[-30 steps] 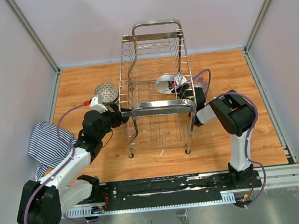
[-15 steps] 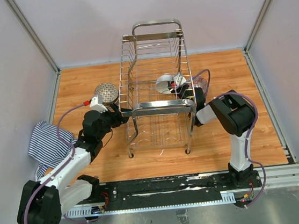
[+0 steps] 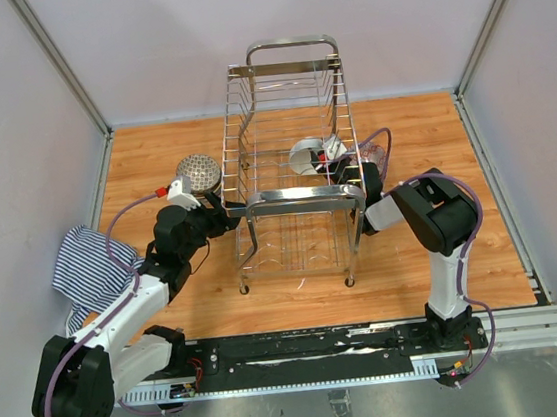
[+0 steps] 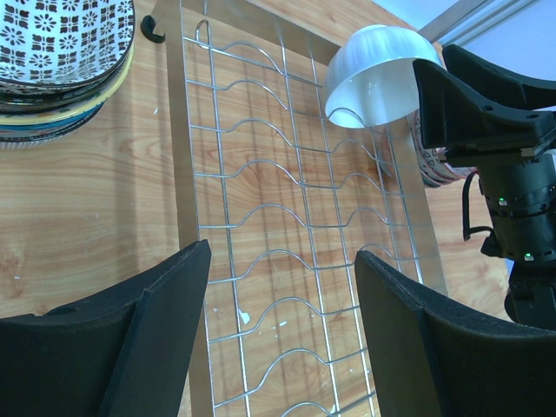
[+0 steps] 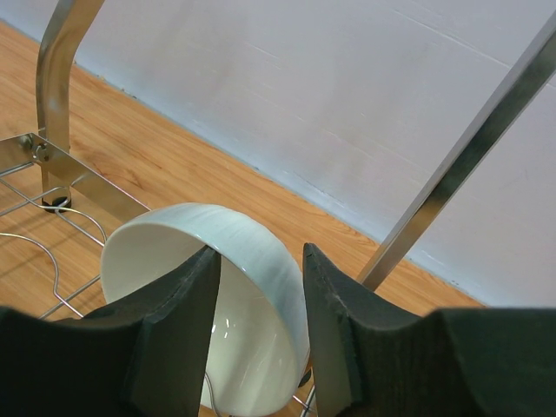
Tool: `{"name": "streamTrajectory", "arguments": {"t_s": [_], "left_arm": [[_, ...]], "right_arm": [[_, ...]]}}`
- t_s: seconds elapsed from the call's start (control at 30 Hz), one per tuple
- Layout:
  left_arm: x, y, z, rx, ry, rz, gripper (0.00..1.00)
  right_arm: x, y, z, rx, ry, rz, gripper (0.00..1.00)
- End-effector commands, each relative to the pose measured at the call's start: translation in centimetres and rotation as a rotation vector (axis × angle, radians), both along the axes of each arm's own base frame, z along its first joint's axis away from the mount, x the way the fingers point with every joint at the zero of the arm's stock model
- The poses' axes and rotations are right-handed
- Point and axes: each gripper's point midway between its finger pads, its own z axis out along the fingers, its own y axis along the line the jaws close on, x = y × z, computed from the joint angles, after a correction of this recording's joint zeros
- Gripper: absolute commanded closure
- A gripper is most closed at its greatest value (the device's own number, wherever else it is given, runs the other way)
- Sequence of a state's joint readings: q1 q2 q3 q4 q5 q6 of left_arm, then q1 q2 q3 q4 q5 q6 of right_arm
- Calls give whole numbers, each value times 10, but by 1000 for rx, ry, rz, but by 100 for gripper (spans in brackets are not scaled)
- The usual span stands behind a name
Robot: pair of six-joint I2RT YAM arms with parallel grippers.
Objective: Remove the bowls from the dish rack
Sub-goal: Adjust the dish rack at the center of the board.
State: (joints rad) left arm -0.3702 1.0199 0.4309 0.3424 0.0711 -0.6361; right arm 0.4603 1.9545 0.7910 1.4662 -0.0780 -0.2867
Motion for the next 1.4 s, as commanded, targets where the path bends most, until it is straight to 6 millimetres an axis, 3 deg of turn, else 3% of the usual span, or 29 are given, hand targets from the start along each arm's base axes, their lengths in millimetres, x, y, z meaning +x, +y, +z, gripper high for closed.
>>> {"name": "streamTrajectory", "arguments": {"t_s": [0.0, 0.2, 0.63, 1.0, 1.37], "left_arm": [[1, -1, 12, -9, -34, 3, 28], [1, -1, 11, -9, -33, 3, 28], [1, -2, 9, -12, -29, 1, 28], [1, -3, 8, -18, -28, -1, 28], [7, -7, 25, -38, -68, -12, 28]], "right_arm": [[-7, 3, 78, 94, -203, 0, 56], [-6, 2, 81, 96, -211, -9, 56], [-5, -10, 51, 51, -156, -71, 53], [-7, -17, 39, 16, -140, -100, 49], [-16, -27, 30, -36, -122, -128, 48]]}}
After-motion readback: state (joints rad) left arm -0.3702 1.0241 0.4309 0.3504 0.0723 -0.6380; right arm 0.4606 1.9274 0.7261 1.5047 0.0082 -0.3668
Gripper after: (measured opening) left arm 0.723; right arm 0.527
